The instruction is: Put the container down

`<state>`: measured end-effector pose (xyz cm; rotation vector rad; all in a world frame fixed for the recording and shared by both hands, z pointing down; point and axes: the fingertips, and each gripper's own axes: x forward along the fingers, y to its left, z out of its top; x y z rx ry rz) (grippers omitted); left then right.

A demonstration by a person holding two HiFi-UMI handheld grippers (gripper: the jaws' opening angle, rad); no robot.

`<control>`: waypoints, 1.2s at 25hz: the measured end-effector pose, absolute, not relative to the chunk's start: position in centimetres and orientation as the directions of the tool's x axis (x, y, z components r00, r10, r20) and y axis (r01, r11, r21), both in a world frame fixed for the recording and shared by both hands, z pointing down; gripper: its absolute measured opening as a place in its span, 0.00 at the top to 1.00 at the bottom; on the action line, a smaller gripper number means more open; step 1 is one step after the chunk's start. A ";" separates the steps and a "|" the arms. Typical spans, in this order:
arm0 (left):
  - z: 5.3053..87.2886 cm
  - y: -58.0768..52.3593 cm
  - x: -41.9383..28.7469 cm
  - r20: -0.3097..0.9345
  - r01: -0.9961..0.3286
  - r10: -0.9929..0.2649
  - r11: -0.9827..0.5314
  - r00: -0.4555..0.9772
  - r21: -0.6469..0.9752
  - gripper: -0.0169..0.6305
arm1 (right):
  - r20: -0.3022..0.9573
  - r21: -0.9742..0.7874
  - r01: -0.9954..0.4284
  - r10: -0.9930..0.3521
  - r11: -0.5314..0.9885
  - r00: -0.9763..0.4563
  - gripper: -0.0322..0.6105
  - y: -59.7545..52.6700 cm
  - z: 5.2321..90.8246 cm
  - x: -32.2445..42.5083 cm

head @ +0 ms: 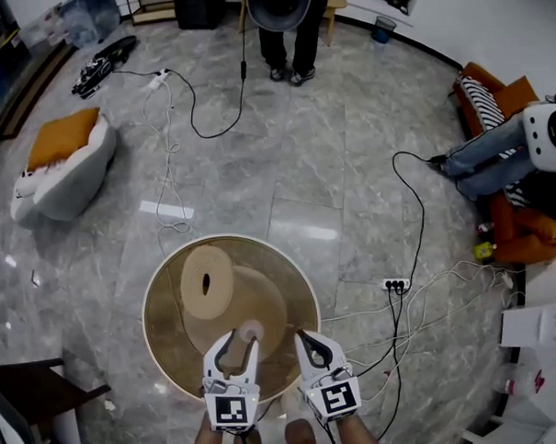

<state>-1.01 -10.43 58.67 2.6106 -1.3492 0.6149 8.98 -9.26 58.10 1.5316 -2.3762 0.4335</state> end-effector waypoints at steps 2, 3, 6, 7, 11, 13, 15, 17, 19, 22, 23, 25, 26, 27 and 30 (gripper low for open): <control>56.6 -10.2 -1.4 0.402 -0.807 -0.758 -0.586 0.513 -0.075 0.72 | 0.378 -0.087 -0.916 -0.838 0.391 -0.394 0.95 -8.9 56.2 8.8; 55.7 -10.1 -1.6 0.395 -0.802 -0.761 -0.591 0.515 -0.092 0.72 | 0.371 -0.081 -0.917 -0.842 0.390 -0.391 0.95 -8.8 55.2 8.8; 52.8 -9.7 -2.3 0.373 -0.801 -0.772 -0.588 0.515 -0.111 0.78 | 0.347 -0.063 -0.928 -0.864 0.366 -0.365 0.95 -8.6 52.6 9.2; 51.8 -9.6 -2.5 0.366 -0.803 -0.775 -0.585 0.515 -0.109 0.79 | 0.333 -0.060 -0.932 -0.873 0.356 -0.355 0.95 -8.5 51.7 9.4; 47.7 -8.3 -3.6 0.349 -0.812 -0.786 -0.574 0.510 -0.106 0.83 | 0.304 -0.049 -0.938 -0.889 0.344 -0.342 0.95 -7.5 47.9 9.4; 46.0 -7.6 -4.2 0.343 -0.814 -0.791 -0.570 0.507 -0.111 0.85 | 0.307 -0.041 -0.938 -0.889 0.344 -0.339 0.95 -6.9 46.0 9.3; 44.4 -7.2 -4.8 0.335 -0.815 -0.794 -0.569 0.507 -0.115 0.86 | 0.297 -0.043 -0.944 -0.898 0.328 -0.325 0.95 -6.6 44.3 9.4; 42.9 -6.6 -5.4 0.331 -0.812 -0.795 -0.570 0.508 -0.123 0.87 | 0.285 -0.046 -0.951 -0.908 0.307 -0.307 0.95 -6.0 42.8 9.5; 41.3 -6.0 -6.2 0.325 -0.811 -0.797 -0.570 0.509 -0.128 0.88 | 0.268 -0.049 -0.957 -0.919 0.286 -0.288 0.95 -5.4 41.0 9.4; 38.8 -5.4 -7.2 0.305 -0.816 -0.805 -0.564 0.509 -0.126 0.89 | 0.234 -0.052 -0.962 -0.933 0.268 -0.272 0.95 -4.7 38.3 9.2; 38.0 -5.1 -7.5 0.301 -0.817 -0.806 -0.563 0.509 -0.127 0.89 | 0.226 -0.051 -0.963 -0.936 0.264 -0.269 0.95 -4.4 37.6 9.1; 36.4 -4.6 -7.9 0.289 -0.818 -0.811 -0.561 0.510 -0.131 0.90 | 0.218 -0.036 -0.965 -0.940 0.259 -0.261 0.95 -3.5 36.4 9.1; 35.6 -4.5 -8.2 0.279 -0.819 -0.814 -0.558 0.509 -0.132 0.90 | 0.214 -0.030 -0.966 -0.942 0.257 -0.258 0.95 -3.2 35.6 9.0; 34.8 -4.4 -8.5 0.270 -0.822 -0.818 -0.554 0.508 -0.133 0.91 | 0.208 -0.025 -0.966 -0.944 0.256 -0.256 0.95 -2.9 34.9 8.9; 32.8 -4.2 -9.7 0.254 -0.827 -0.826 -0.545 0.503 -0.137 0.92 | 0.194 -0.016 -0.966 -0.947 0.258 -0.256 0.95 -2.2 32.9 8.2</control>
